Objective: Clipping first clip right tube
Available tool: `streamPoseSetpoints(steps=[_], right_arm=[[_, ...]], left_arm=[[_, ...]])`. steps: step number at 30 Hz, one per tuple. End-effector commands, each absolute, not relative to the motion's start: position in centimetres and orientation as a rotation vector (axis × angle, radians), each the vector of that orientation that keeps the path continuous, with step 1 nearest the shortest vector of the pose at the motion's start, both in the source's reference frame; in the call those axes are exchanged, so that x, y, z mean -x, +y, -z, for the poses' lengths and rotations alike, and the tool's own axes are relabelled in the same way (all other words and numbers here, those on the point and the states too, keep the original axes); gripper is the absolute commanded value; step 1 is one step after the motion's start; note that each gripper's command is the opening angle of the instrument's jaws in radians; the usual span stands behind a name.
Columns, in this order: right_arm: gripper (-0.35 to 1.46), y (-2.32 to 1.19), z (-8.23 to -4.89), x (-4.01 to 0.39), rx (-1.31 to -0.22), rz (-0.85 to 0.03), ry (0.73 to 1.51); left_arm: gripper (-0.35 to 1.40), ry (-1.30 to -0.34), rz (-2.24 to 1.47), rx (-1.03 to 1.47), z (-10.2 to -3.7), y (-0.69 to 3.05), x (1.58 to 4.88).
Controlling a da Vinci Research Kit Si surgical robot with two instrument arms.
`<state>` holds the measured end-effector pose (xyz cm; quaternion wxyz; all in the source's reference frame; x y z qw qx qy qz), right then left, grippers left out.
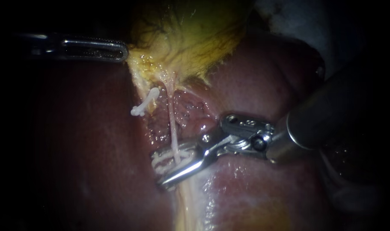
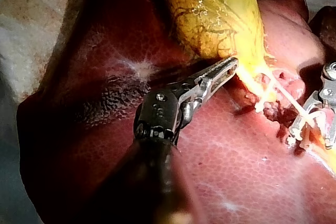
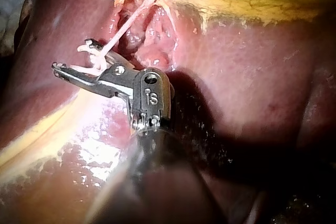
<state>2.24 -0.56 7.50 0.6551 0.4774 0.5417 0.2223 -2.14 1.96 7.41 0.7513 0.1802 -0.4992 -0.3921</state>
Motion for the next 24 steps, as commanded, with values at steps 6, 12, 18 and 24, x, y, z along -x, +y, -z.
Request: streamPoseSetpoints(steps=[6,12,18,24], right_arm=[[0.48,-0.63,-7.47,-2.25,-1.105,-0.488,1.218],[0.45,-0.65,-7.49,-2.25,-1.112,-0.494,1.211],[0.36,-0.65,-7.48,-2.24,-1.120,-0.502,1.204],[0.21,-0.65,-7.49,-2.24,-1.128,-0.512,1.198]], left_arm=[[-0.35,-1.091,0.857,-0.394,-7.41,1.96,2.14],[-0.35,-1.091,0.856,-0.394,-7.41,1.96,2.14],[-0.35,-1.091,0.857,-0.394,-7.41,1.96,2.14],[-0.35,-1.091,0.857,-0.394,-7.41,1.96,2.14]])
